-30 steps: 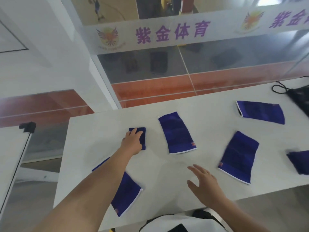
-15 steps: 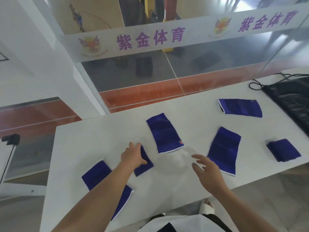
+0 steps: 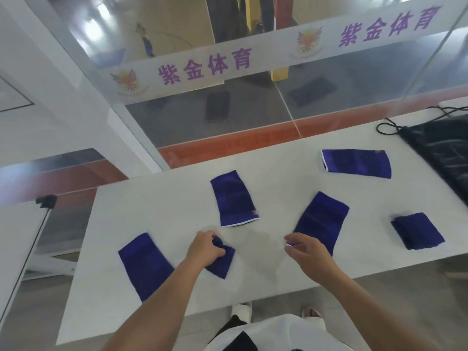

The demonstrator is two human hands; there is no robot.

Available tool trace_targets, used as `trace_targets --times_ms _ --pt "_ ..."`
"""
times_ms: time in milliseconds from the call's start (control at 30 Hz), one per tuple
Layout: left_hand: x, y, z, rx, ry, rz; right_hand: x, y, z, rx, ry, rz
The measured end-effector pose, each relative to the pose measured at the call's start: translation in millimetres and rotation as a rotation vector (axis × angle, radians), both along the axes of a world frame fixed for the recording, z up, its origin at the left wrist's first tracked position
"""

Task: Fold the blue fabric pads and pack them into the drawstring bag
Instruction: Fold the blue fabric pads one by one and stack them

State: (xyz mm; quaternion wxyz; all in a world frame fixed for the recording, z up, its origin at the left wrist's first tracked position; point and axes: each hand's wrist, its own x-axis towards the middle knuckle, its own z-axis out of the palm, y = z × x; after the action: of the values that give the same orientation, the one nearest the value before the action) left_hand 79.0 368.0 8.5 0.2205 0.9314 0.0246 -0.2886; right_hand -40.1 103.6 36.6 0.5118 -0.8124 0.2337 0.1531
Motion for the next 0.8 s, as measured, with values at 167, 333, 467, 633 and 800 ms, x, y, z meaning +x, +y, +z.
trace_targets --times_ms 167,333,467,633,800 --pt "-32 -46 30 -0.339 0.153 0.233 -7 -16 3 0.201 0.035 0.043" --pt "-65 -105 83 -0.693 0.226 0.218 -13 -37 30 0.707 0.095 -0.022" --pt "-96 -139 102 -0.904 0.196 0.343 -20 -77 60 0.801 -0.107 -0.071" --pt "-133 -175 88 -0.98 0.182 0.431 -40 -112 68 0.691 -0.168 -0.176" --pt "-154 -215 86 -1.07 0.245 0.247 -59 -133 80 0.63 -0.232 -0.133"
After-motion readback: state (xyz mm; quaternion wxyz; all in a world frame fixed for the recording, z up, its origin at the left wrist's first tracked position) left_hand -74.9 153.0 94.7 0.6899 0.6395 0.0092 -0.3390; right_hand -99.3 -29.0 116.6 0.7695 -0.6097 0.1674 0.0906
